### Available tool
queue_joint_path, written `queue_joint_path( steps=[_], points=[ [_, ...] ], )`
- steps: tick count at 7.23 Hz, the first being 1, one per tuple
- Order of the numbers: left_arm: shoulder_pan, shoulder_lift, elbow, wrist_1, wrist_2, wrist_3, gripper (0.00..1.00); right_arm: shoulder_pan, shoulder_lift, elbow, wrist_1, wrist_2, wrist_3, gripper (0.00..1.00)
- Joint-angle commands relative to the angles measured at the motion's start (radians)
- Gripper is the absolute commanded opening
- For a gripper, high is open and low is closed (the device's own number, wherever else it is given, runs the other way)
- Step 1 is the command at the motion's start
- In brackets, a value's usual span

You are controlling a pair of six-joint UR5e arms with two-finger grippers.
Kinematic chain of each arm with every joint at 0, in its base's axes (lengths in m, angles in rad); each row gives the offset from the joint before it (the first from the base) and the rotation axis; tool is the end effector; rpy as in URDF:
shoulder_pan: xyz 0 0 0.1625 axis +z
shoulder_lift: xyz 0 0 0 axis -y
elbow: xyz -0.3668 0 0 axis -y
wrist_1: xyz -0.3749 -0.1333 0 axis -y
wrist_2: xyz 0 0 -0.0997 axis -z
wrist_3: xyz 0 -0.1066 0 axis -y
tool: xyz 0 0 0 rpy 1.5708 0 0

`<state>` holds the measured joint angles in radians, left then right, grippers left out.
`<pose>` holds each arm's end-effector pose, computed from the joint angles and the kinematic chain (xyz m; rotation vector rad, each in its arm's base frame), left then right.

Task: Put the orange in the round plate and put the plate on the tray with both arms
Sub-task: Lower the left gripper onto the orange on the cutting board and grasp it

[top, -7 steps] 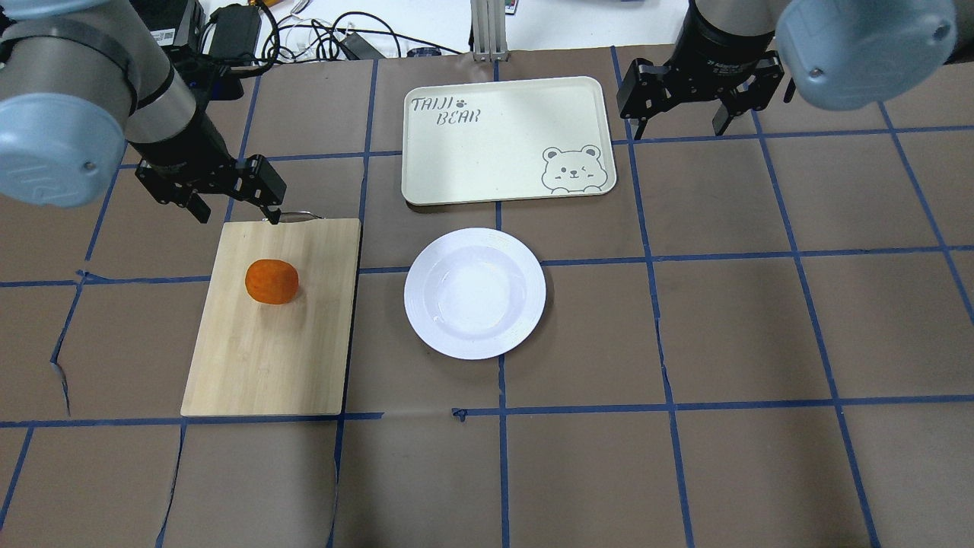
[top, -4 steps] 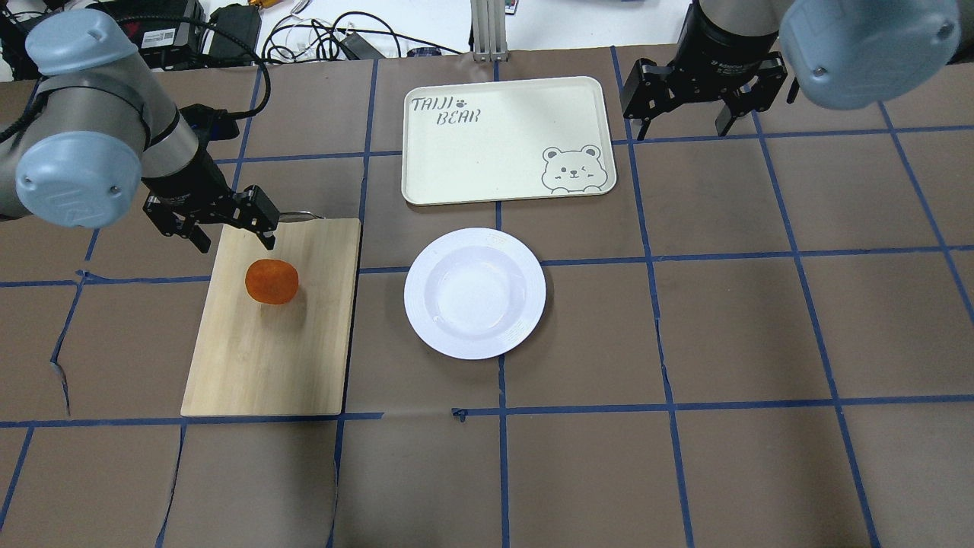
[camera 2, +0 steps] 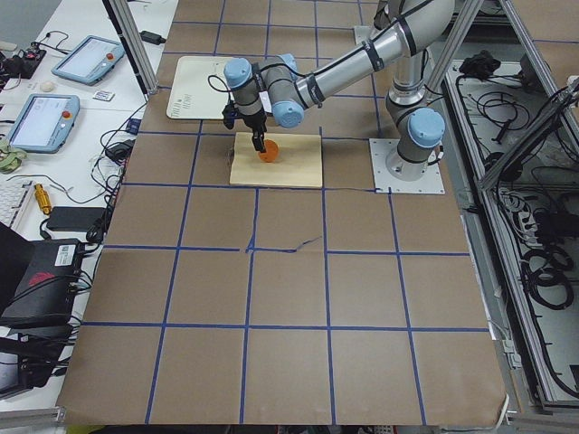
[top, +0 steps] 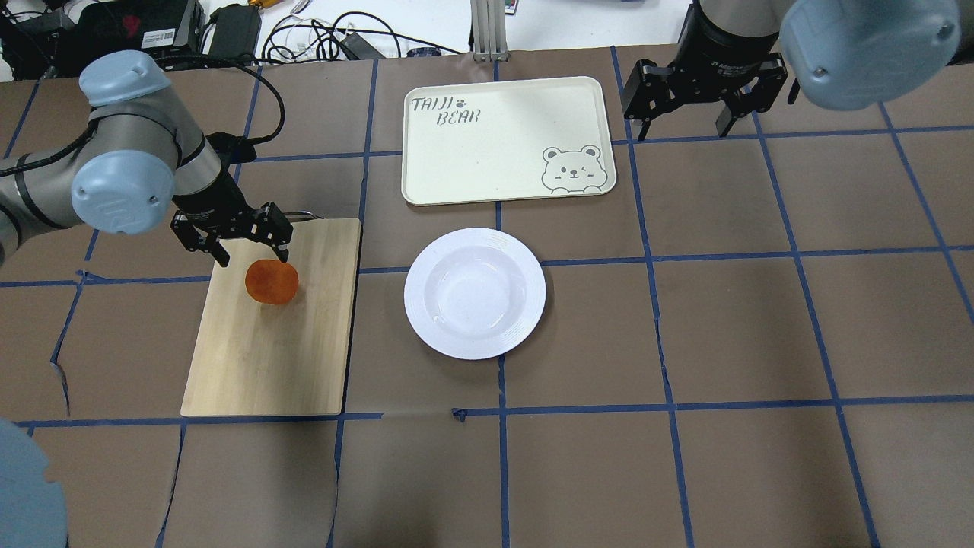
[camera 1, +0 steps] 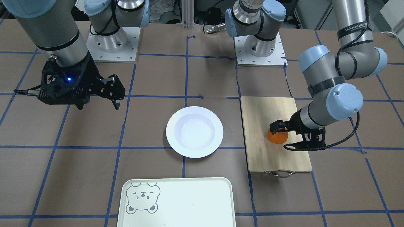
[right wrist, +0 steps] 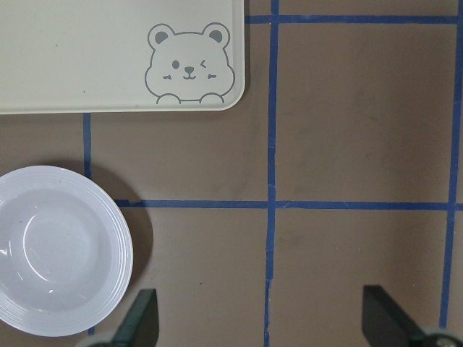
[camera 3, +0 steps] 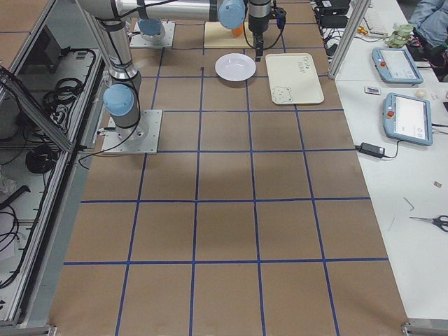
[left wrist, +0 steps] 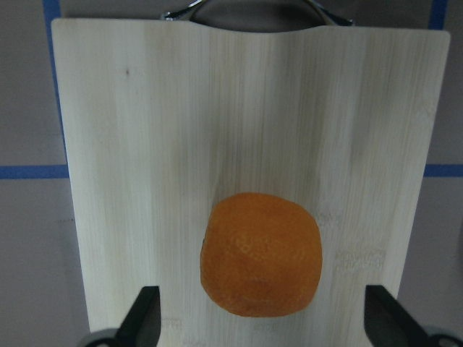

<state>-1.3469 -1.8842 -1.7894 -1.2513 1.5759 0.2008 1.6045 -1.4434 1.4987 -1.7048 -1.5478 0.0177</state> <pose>-0.0160 -0.5279 0.1960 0.0348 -3.0848 -0.3233 0.1535 -0.5238 0.4072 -0.0263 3.1141 -0.1217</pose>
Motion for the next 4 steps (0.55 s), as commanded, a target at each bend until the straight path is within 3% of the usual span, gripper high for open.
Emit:
queue_joint_path(
  steps=[1,3,4],
  points=[
    [0.0,-0.038,-0.033,0.029,0.004,-0.014,1.0,0.0,0.0,0.002,0.001,0.0,0.001,1.0],
    [0.0,-0.056,-0.044,0.027,-0.005,-0.07,1.0,0.0,0.0,0.002,0.002,0.0,-0.001,1.0],
    [0.0,-0.061,-0.039,0.026,-0.007,-0.113,0.42,0.0,-0.002,0.002,0.002,0.0,0.001,1.0]
  ],
)
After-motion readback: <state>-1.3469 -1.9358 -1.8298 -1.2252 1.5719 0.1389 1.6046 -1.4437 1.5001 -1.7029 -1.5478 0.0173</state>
